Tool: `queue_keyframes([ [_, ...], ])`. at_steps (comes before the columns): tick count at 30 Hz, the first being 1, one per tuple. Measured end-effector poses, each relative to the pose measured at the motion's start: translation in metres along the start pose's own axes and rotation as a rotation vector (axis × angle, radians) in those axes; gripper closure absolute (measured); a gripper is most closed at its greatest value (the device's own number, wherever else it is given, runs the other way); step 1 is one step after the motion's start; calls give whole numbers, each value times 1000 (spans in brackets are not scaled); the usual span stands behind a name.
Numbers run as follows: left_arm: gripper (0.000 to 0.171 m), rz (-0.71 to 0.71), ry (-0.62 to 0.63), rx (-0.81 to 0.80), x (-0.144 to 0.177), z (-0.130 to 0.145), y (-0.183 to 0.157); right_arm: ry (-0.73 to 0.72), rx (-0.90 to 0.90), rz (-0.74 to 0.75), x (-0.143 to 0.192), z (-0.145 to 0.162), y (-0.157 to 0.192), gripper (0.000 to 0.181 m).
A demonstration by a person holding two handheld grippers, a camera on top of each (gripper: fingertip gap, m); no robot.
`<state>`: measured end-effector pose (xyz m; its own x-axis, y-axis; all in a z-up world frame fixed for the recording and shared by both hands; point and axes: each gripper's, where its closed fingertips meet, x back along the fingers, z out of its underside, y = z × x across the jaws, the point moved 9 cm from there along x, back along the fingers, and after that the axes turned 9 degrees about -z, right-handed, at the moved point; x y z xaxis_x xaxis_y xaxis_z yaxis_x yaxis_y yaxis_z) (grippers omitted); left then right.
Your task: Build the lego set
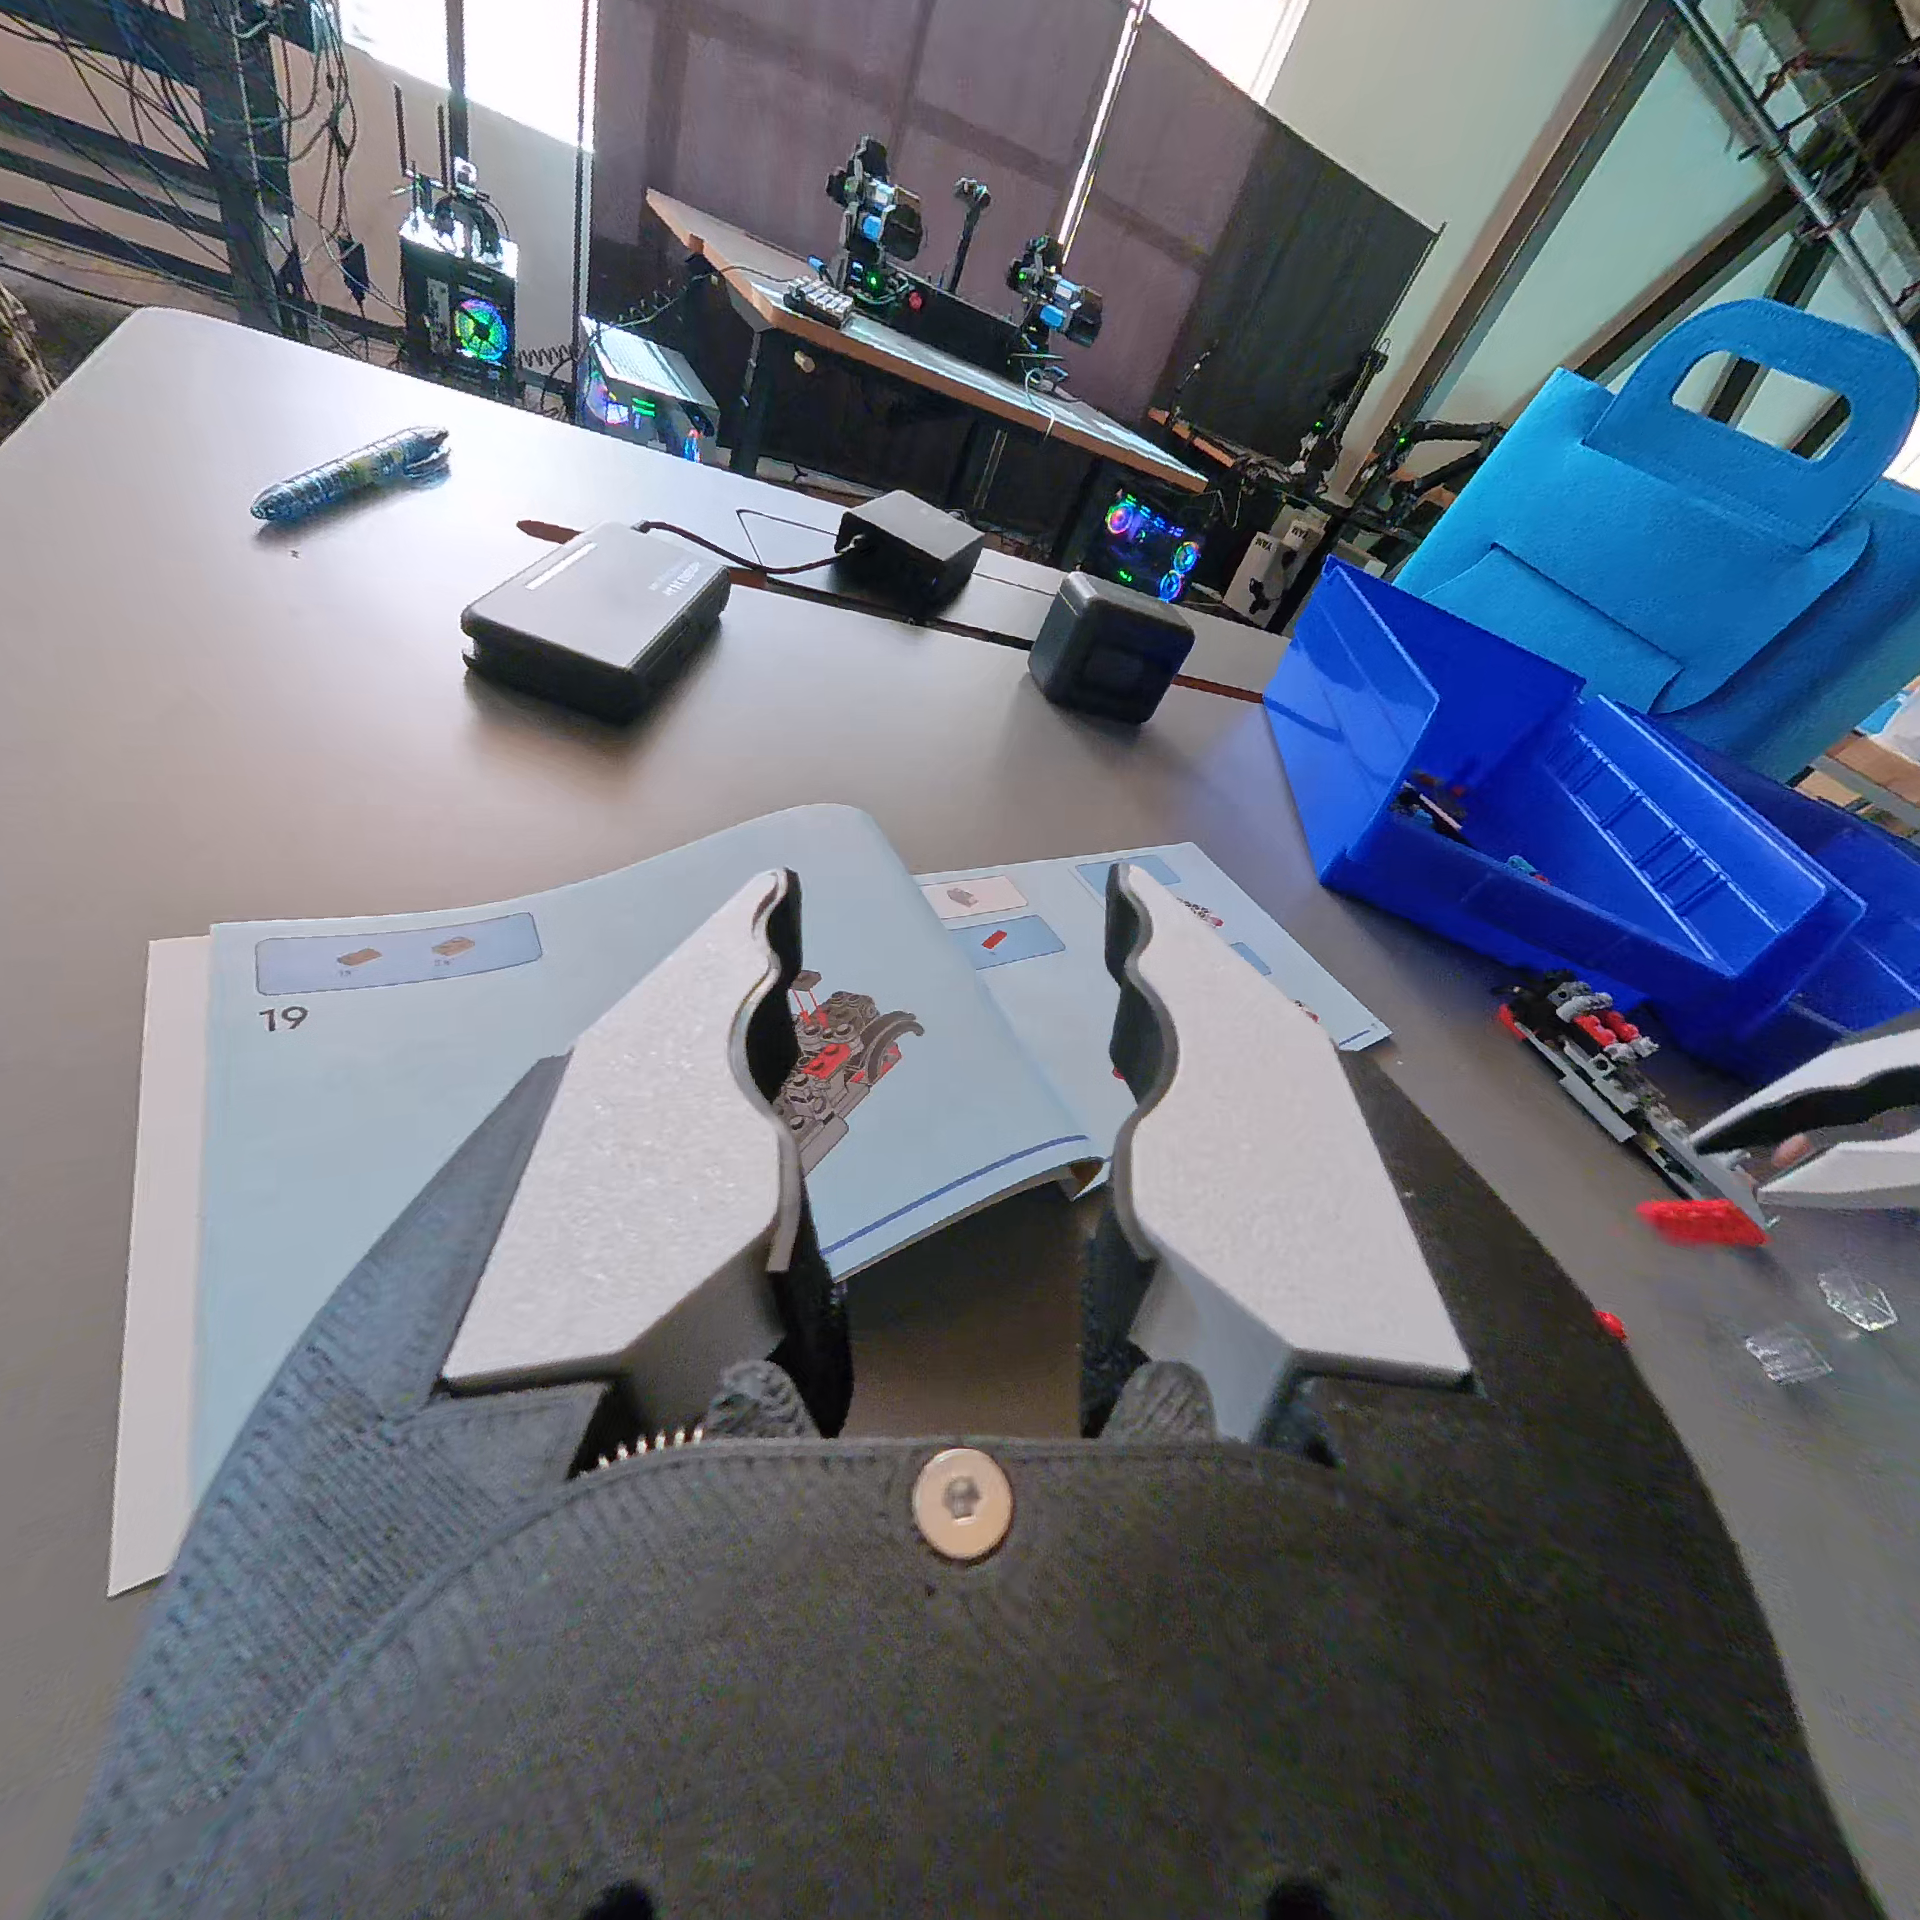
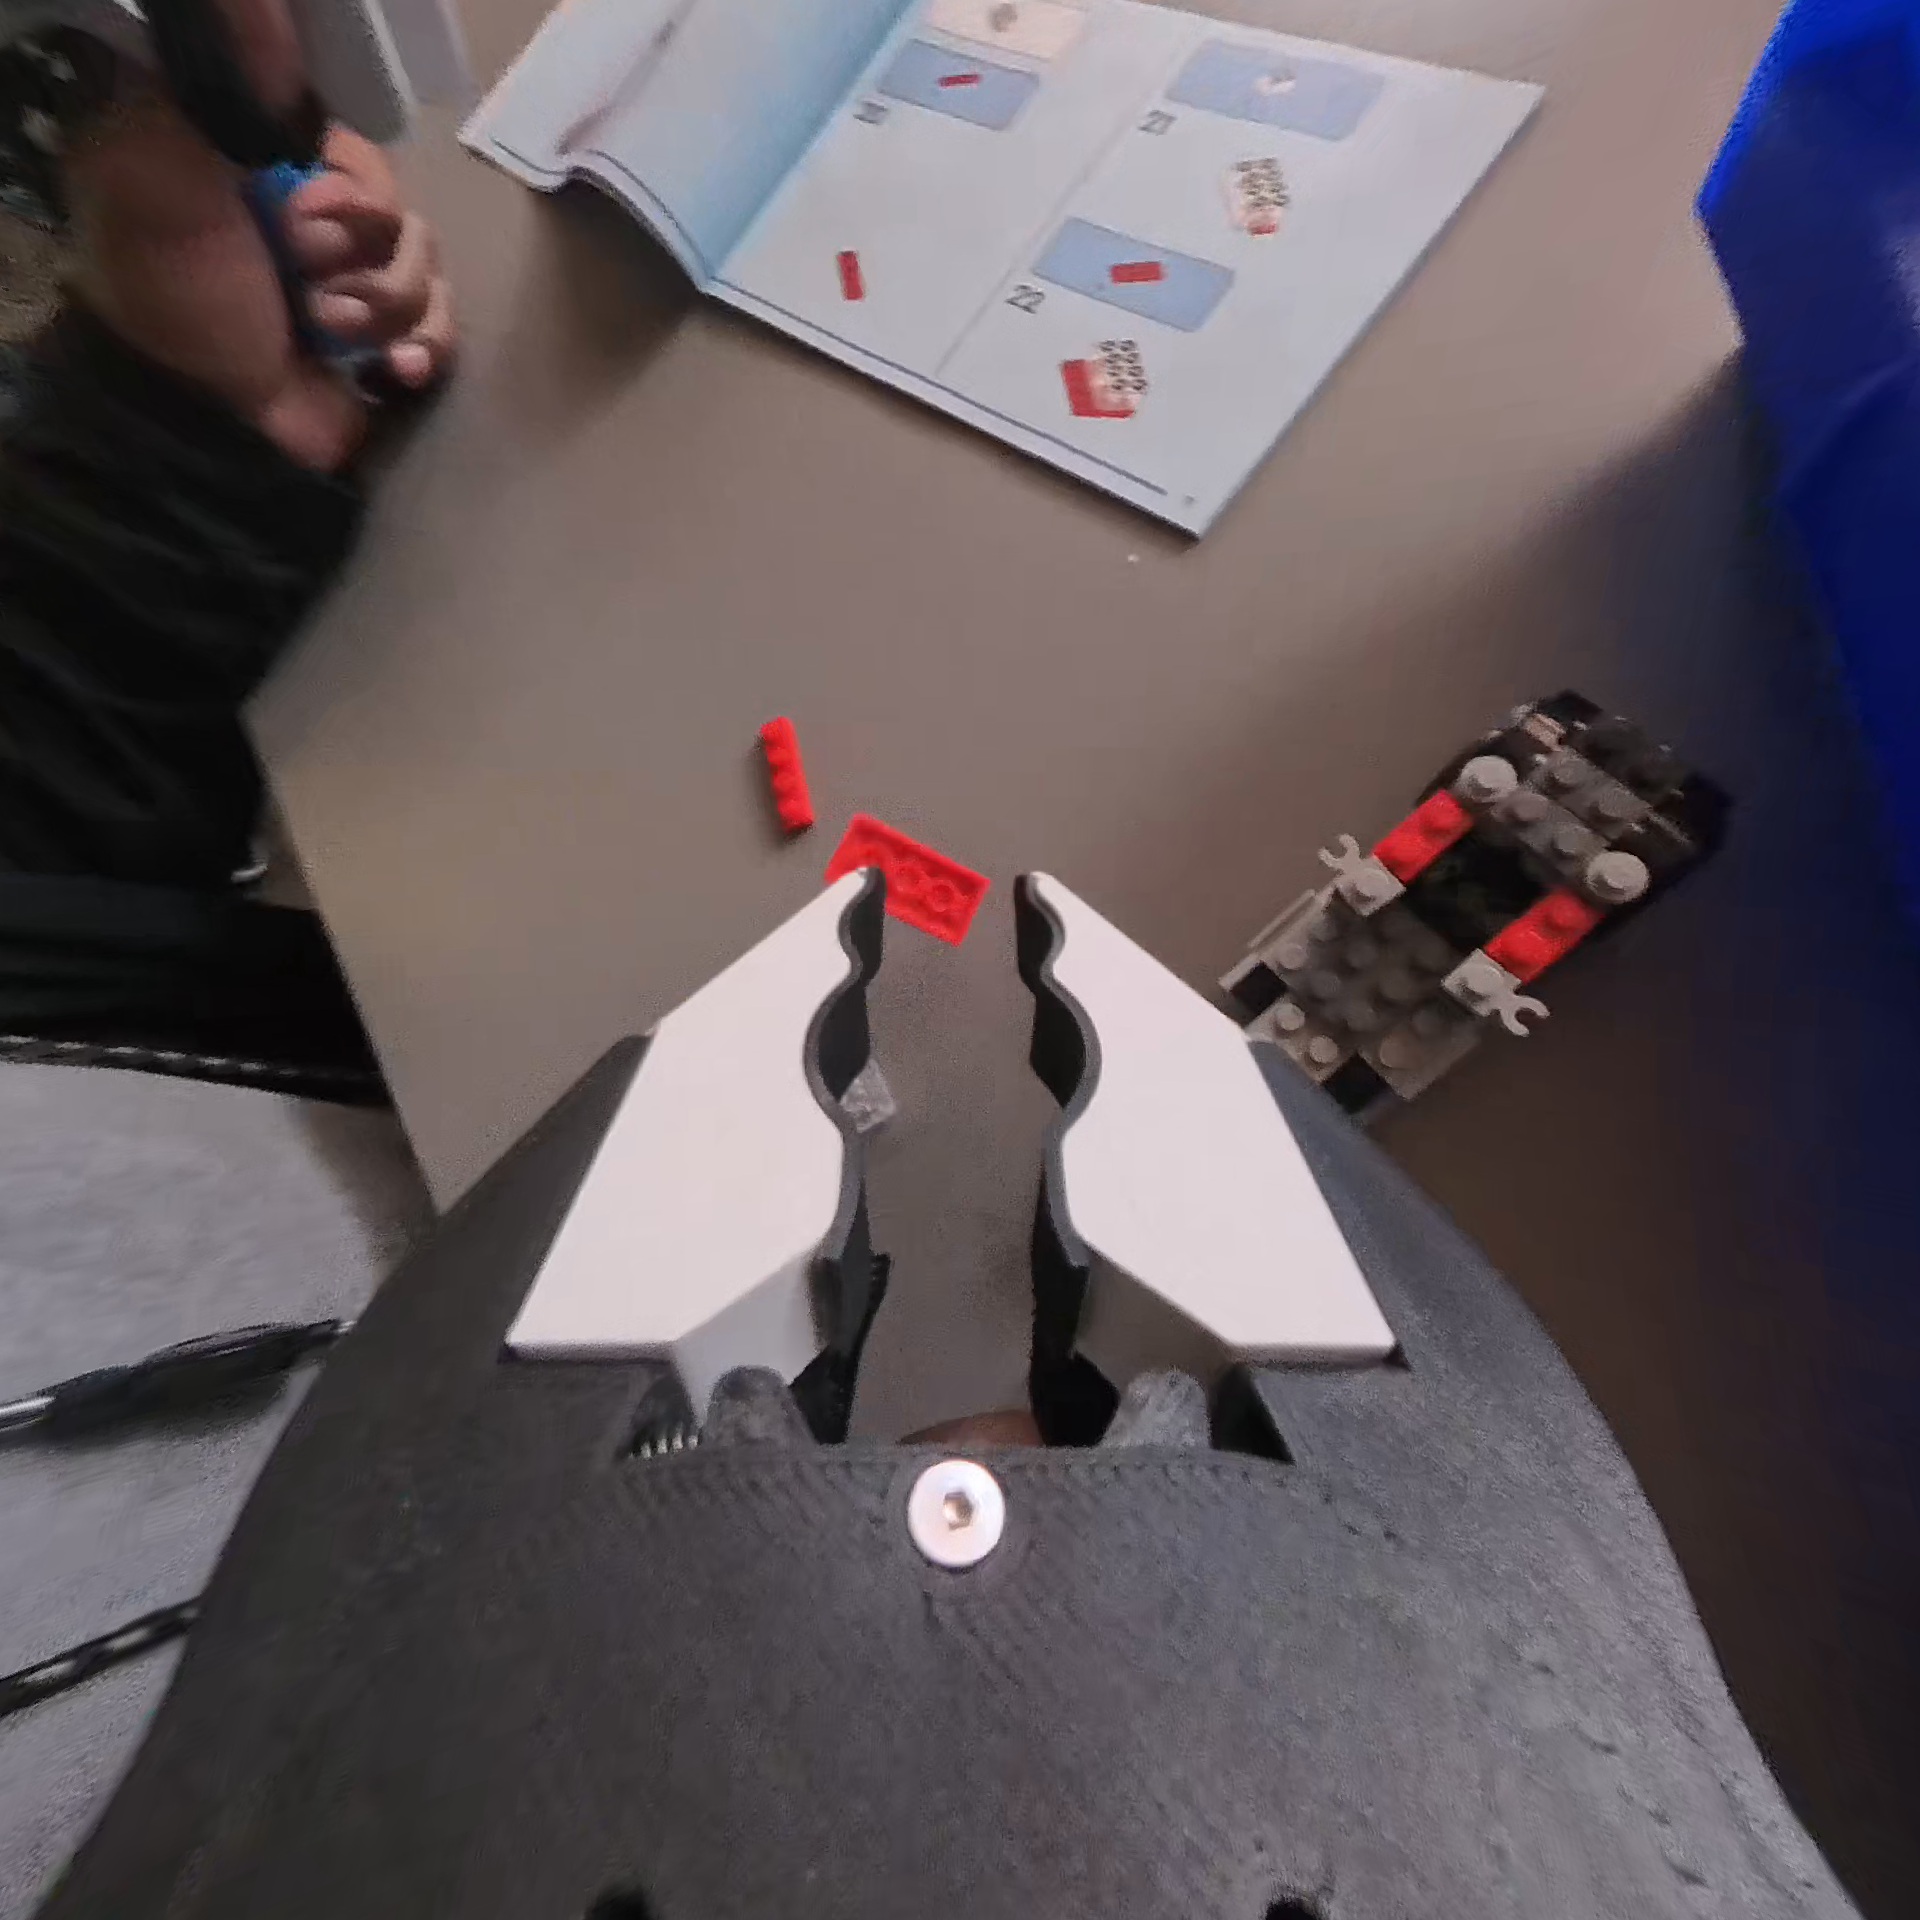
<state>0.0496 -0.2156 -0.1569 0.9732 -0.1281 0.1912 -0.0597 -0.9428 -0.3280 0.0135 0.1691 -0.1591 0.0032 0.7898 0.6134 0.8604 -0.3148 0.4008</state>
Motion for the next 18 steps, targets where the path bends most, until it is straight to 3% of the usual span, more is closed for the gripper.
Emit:
queue_keyframes([
  [18, 112, 15, 15, -3, -1, 1, -1, 102, 165, 119, 11, 43, 13, 155],
])
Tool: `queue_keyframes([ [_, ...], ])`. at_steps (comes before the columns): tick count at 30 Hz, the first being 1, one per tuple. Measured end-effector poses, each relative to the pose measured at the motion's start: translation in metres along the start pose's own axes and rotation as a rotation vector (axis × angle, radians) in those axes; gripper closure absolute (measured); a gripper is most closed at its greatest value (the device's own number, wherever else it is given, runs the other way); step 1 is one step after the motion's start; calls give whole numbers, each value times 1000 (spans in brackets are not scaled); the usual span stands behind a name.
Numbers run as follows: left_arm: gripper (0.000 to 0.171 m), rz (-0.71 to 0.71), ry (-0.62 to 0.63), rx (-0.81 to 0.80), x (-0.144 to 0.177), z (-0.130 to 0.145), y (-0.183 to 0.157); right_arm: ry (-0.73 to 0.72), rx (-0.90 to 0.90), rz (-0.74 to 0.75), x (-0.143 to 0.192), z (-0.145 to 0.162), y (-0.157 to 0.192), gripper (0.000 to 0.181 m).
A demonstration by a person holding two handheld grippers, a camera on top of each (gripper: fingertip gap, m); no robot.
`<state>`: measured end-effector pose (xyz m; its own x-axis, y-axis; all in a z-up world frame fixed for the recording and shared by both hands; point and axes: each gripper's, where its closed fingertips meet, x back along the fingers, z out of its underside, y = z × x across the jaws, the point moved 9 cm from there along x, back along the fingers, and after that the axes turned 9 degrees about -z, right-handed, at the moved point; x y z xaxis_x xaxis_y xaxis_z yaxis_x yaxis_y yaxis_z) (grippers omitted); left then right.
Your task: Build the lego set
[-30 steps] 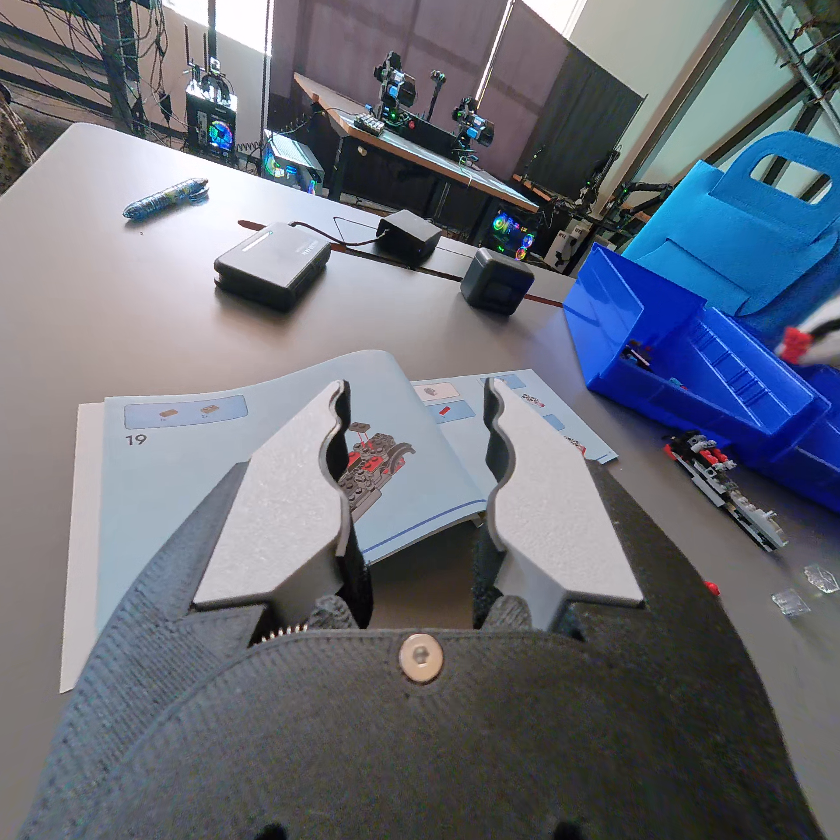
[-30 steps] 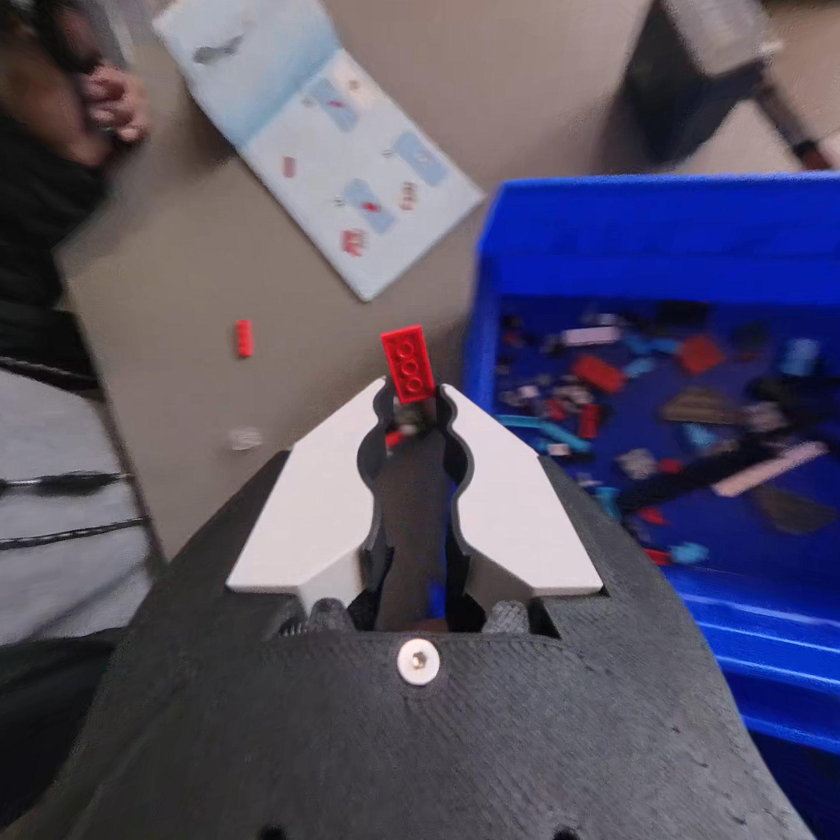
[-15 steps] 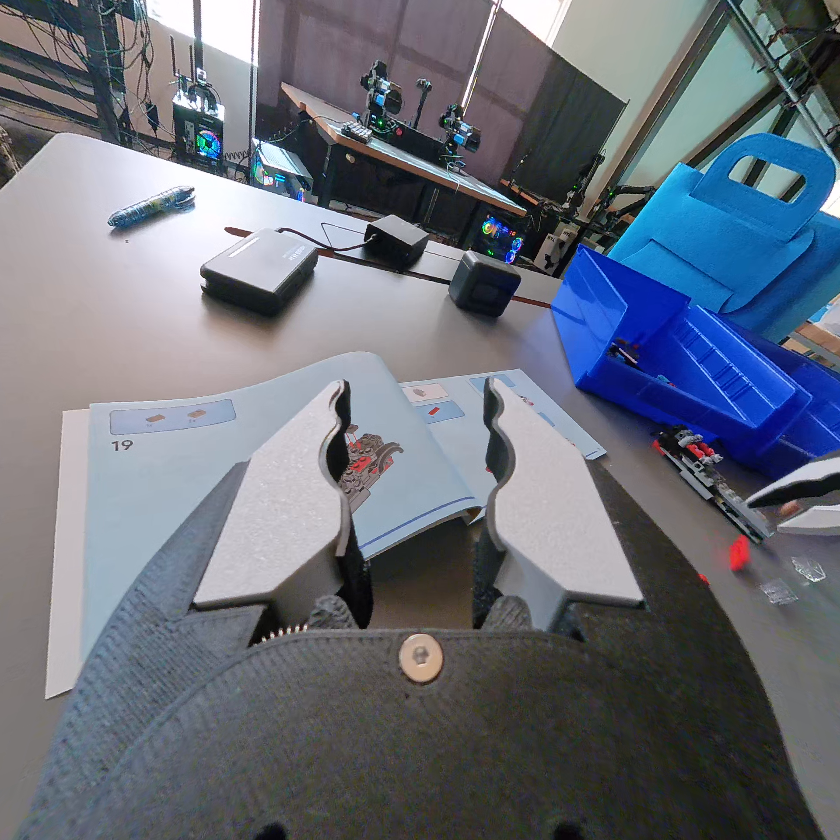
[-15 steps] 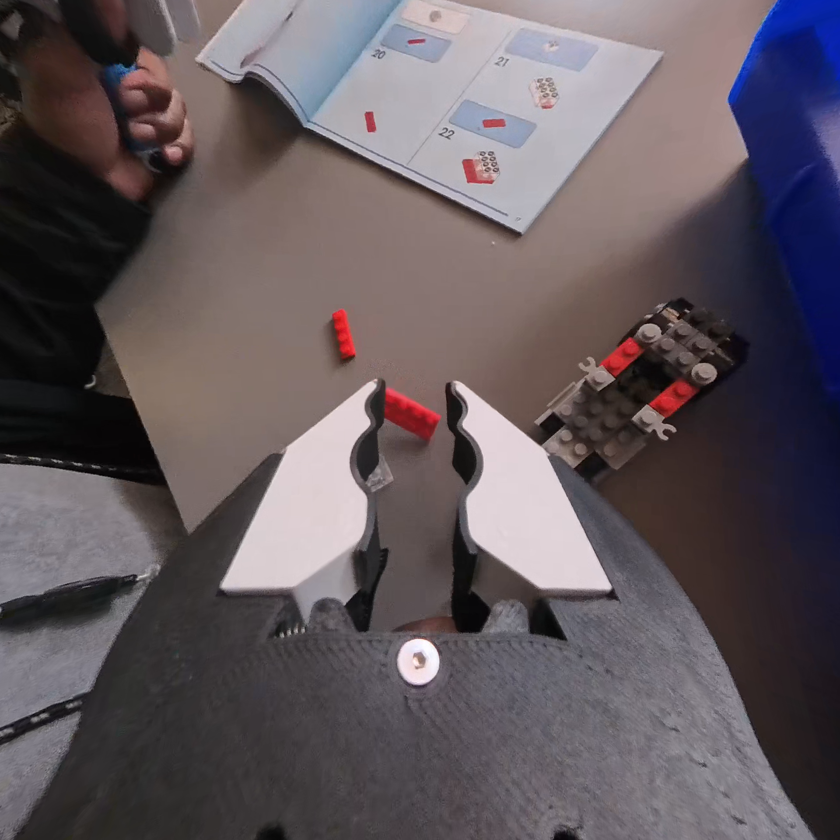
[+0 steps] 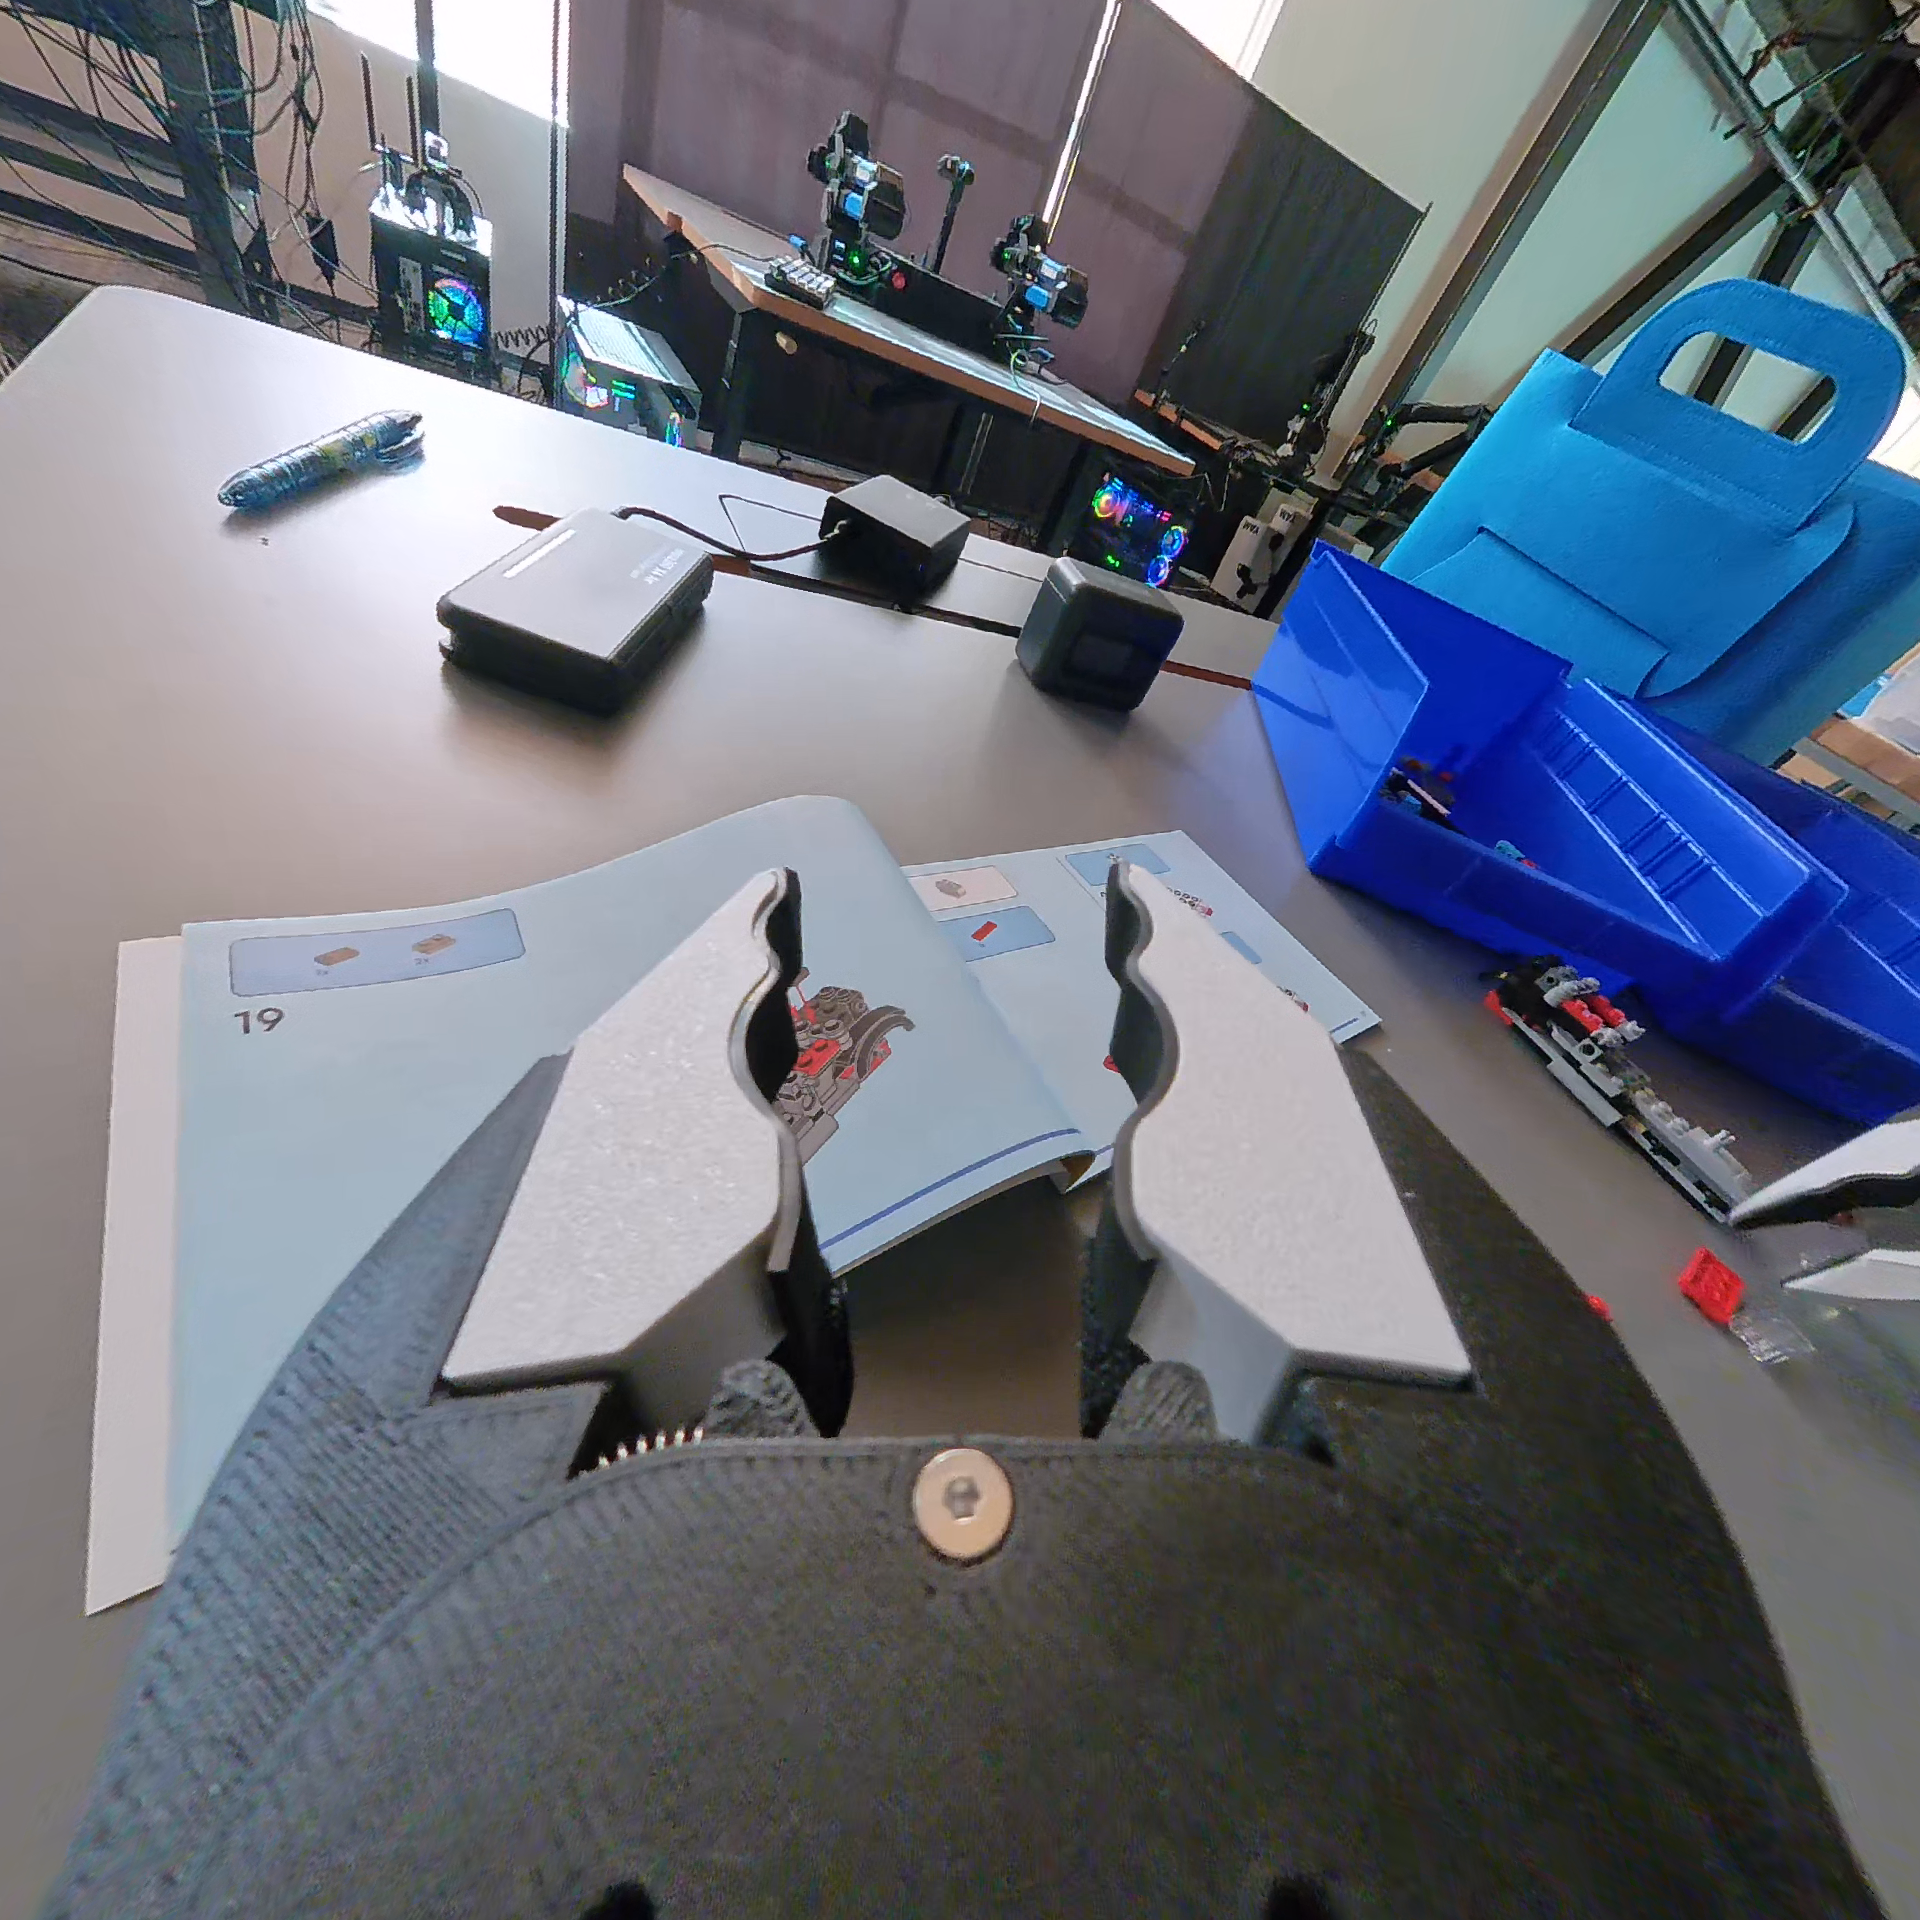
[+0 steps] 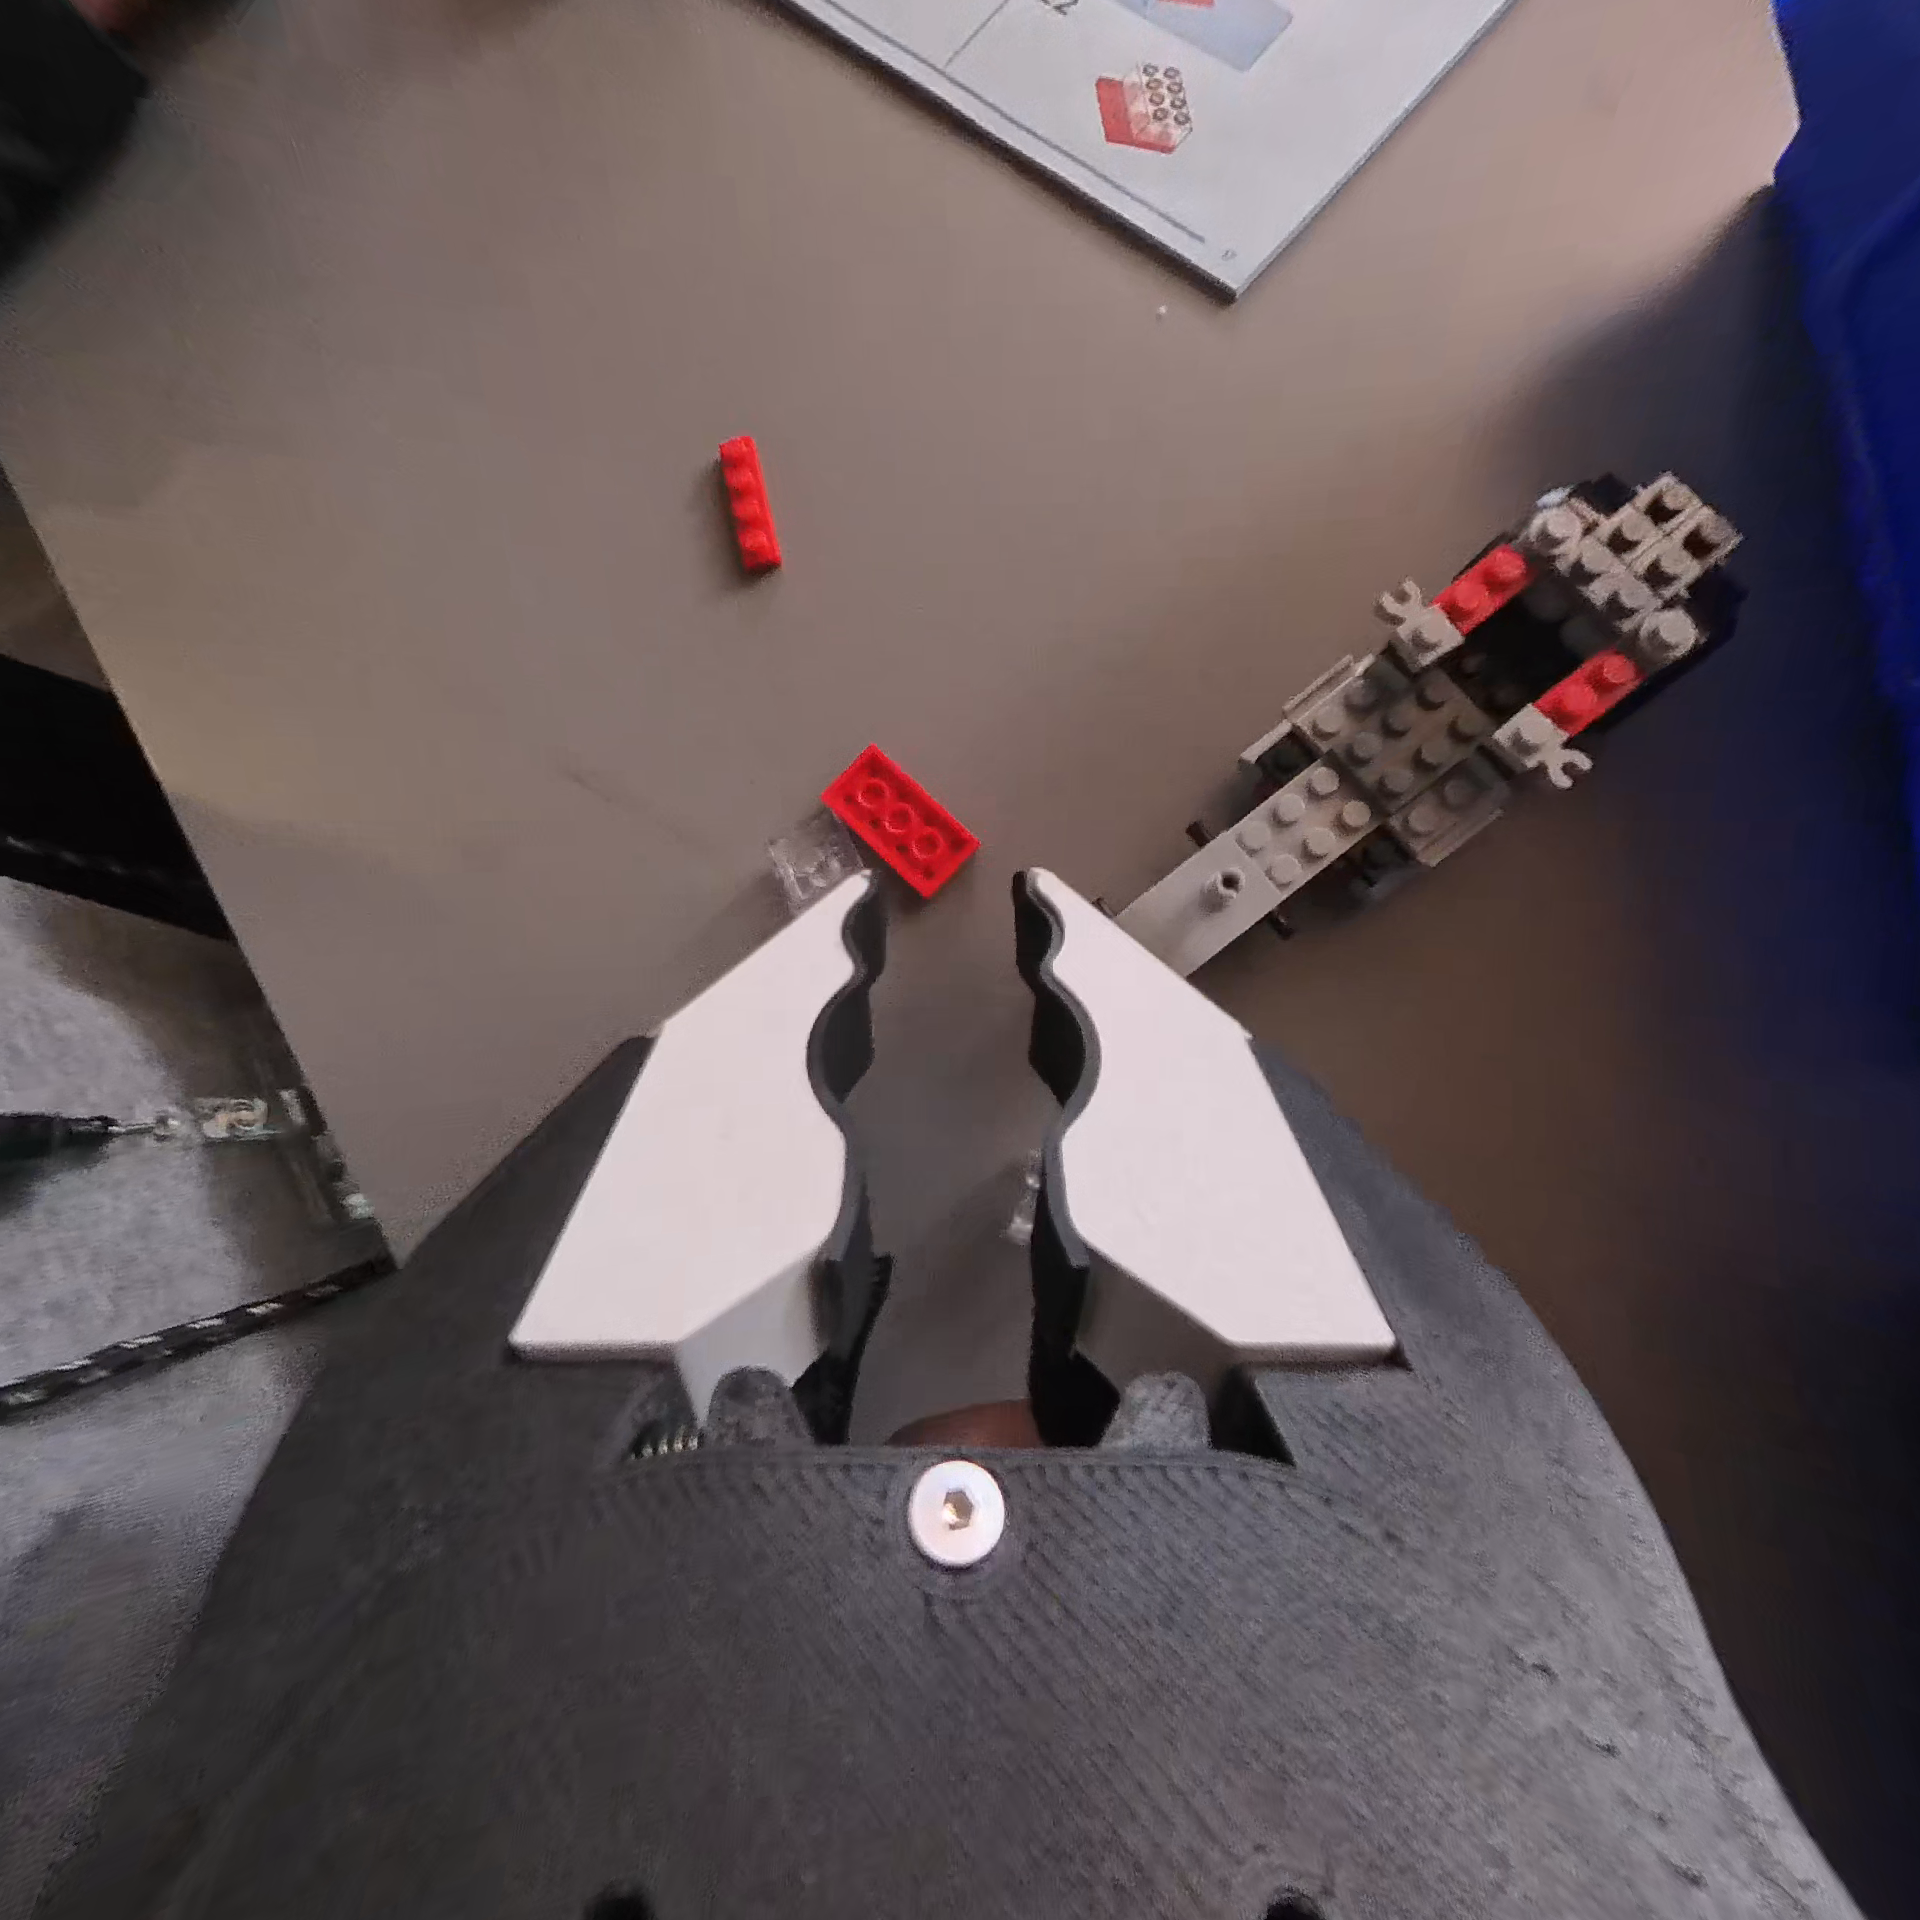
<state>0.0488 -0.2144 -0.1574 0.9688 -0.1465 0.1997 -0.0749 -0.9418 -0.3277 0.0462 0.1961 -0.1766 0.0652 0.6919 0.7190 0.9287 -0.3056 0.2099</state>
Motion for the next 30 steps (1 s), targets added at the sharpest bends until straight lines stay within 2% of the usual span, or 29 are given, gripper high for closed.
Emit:
queue_keyframes([
  [5, 113, 8, -9, -4, 1, 0, -1, 87, 115, 13, -12, -2, -1, 155],
  [11, 112, 14, -9, 0, 2, 0, -1, 82, 131, -8, -21, -8, 1, 158],
  [21, 113, 23, -13, -2, 3, 0, -2, 1, 116, -26, -21, -19, 4, 161],
  [24, 112, 46, -31, -28, 5, 0, -9, -64, 44, -78, -21, -28, 3, 161],
  [27, 113, 185, -9, -16, 4, 5, -31, -133, -91, -144, -22, -37, 0, 161],
  [30, 113, 404, 63, -45, -3, 13, -70, -191, -218, -218, -25, -44, -2, 162],
])
